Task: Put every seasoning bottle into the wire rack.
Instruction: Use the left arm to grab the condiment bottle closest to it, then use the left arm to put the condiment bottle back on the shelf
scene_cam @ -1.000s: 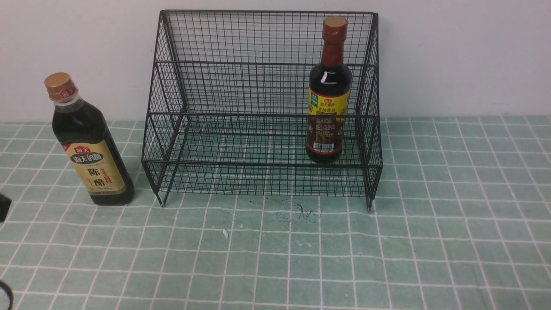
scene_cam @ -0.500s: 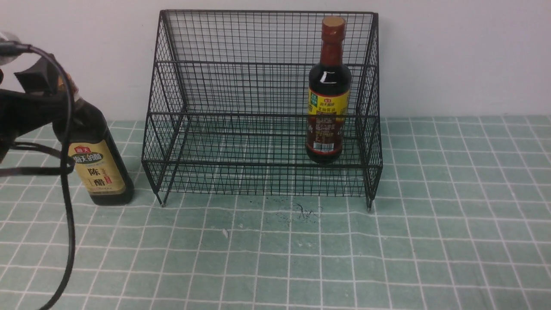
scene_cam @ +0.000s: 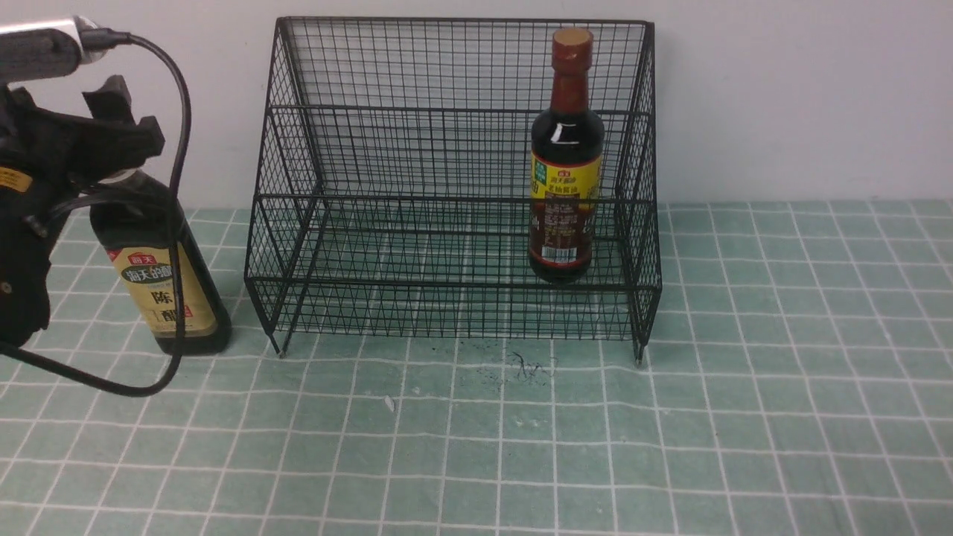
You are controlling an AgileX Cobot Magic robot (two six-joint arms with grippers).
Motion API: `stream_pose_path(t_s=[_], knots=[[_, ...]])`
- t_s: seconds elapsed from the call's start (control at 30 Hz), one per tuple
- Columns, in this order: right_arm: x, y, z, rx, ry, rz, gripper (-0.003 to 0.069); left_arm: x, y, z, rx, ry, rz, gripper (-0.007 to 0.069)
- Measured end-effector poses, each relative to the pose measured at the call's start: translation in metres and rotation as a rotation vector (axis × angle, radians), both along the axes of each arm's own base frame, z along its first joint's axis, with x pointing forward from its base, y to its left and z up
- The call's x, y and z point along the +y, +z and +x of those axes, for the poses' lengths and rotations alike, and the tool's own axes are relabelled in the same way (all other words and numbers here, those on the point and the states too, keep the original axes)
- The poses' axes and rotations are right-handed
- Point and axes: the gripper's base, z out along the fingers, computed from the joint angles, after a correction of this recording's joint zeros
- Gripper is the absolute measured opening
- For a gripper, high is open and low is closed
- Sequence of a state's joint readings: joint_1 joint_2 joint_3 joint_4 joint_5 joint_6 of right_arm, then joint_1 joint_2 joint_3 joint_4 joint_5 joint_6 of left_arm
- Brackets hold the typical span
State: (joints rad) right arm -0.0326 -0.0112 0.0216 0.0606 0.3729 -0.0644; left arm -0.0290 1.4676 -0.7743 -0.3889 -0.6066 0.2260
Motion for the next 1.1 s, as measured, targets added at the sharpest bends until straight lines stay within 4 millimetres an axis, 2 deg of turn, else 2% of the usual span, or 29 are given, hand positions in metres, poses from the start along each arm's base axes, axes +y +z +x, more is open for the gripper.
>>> stream_pose_path(t_s=[0.3,0.4,0.43,0.5,0.67,0.8,0.83,0.87,1.0,1.1], knots=[[0.000,0.000,0.000,0.000,0.000,0.000,-0.0013,0.000,-0.029,0.014,0.088,0.005,-0.004,0.0529],[0.000,0.000,0.000,0.000,0.000,0.000,-0.0013,0.000,-0.034,0.015,0.109,0.003,-0.006,0.0442],[0.000,0.000,0.000,0.000,0.000,0.000,-0.0013,-0.001,-0.035,0.015,0.122,-0.001,-0.009,0.0354],[0.000,0.000,0.000,0.000,0.000,0.000,-0.0013,-0.001,-0.034,0.014,0.130,-0.005,-0.013,0.0304],[0.000,0.000,0.000,0.001,0.000,0.000,-0.0013,-0.002,-0.028,0.010,0.160,-0.026,0.011,0.0309],[0.000,0.000,0.000,0.001,0.000,0.000,-0.0013,-0.006,-0.016,-0.002,0.216,-0.077,0.049,0.0309],[0.000,0.000,0.000,0.001,-0.001,0.003,-0.0013,-0.008,-0.005,-0.010,0.222,-0.101,0.058,0.0308],[0.000,0.000,0.000,0.001,-0.001,0.003,-0.0013,-0.008,-0.004,-0.011,0.221,-0.103,0.059,0.0308],[0.000,0.000,0.000,0.001,-0.002,0.012,-0.0013,-0.011,0.044,-0.035,0.090,-0.123,0.065,0.0308],[0.000,0.000,0.000,0.001,-0.003,0.014,-0.0013,-0.014,0.066,-0.047,0.002,-0.130,0.070,0.0307]])
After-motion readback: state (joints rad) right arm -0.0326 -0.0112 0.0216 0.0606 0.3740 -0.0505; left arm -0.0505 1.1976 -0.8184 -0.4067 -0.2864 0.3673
